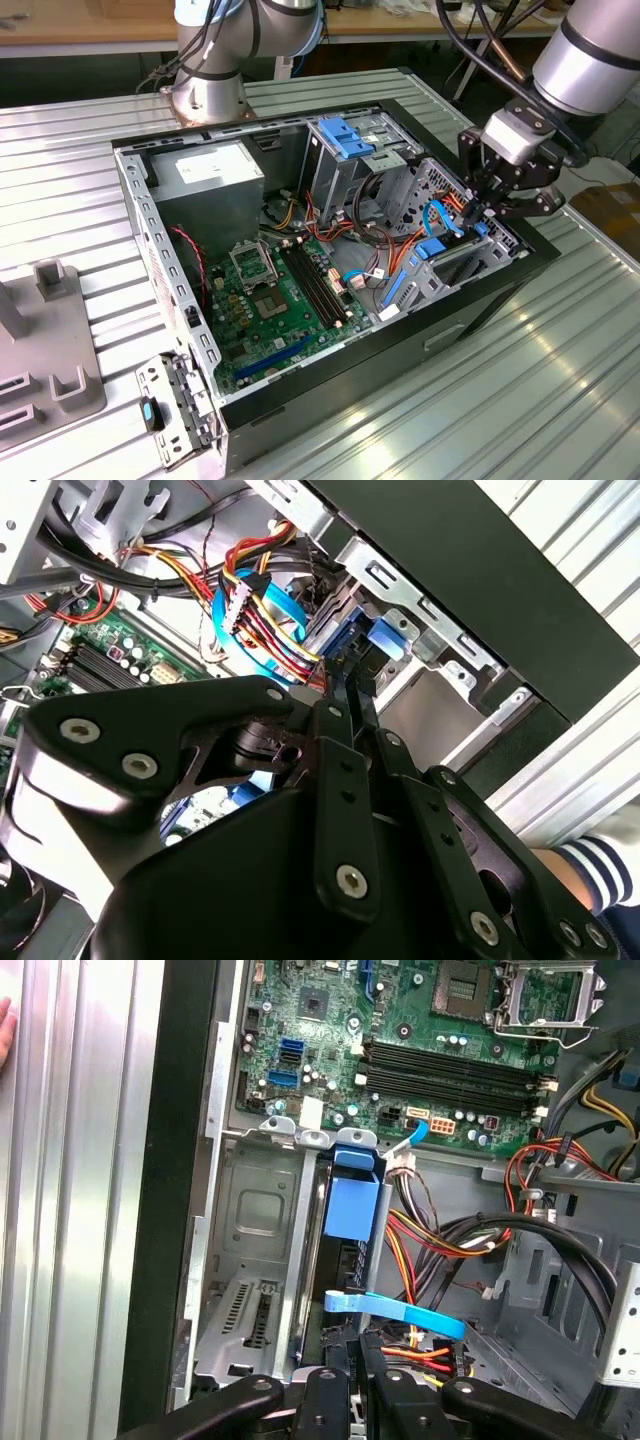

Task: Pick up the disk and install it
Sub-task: 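Insert the second disk wire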

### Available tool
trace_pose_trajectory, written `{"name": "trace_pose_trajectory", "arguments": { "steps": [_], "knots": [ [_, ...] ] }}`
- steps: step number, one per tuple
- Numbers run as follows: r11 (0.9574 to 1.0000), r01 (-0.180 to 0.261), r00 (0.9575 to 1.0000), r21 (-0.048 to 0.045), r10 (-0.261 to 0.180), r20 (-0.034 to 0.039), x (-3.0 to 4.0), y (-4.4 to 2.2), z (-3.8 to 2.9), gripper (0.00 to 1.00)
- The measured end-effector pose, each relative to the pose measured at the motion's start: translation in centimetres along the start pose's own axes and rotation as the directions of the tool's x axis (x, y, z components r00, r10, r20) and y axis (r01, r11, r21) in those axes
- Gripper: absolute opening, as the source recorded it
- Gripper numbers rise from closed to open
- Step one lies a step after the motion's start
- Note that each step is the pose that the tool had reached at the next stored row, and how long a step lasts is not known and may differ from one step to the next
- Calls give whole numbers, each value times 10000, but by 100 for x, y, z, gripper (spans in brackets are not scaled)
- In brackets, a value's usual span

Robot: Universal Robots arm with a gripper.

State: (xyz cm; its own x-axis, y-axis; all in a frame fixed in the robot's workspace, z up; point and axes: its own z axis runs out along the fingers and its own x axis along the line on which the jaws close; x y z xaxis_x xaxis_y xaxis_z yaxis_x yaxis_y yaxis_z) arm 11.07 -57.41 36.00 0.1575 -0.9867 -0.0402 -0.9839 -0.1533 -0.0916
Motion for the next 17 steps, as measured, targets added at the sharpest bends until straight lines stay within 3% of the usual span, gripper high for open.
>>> {"name": "trace_pose_trajectory", "arguments": {
  "steps": [5, 8, 17],
  "knots": [
    [10000, -1, 10000, 0, 1, 1, 0, 8, 22, 16],
    [10000, -4, 10000, 5, 4, 37, -2, 8, 27, 16],
    [9998, -205, 9998, 14, 205, 19, -2, 18, 51, 16]
  ]
}}
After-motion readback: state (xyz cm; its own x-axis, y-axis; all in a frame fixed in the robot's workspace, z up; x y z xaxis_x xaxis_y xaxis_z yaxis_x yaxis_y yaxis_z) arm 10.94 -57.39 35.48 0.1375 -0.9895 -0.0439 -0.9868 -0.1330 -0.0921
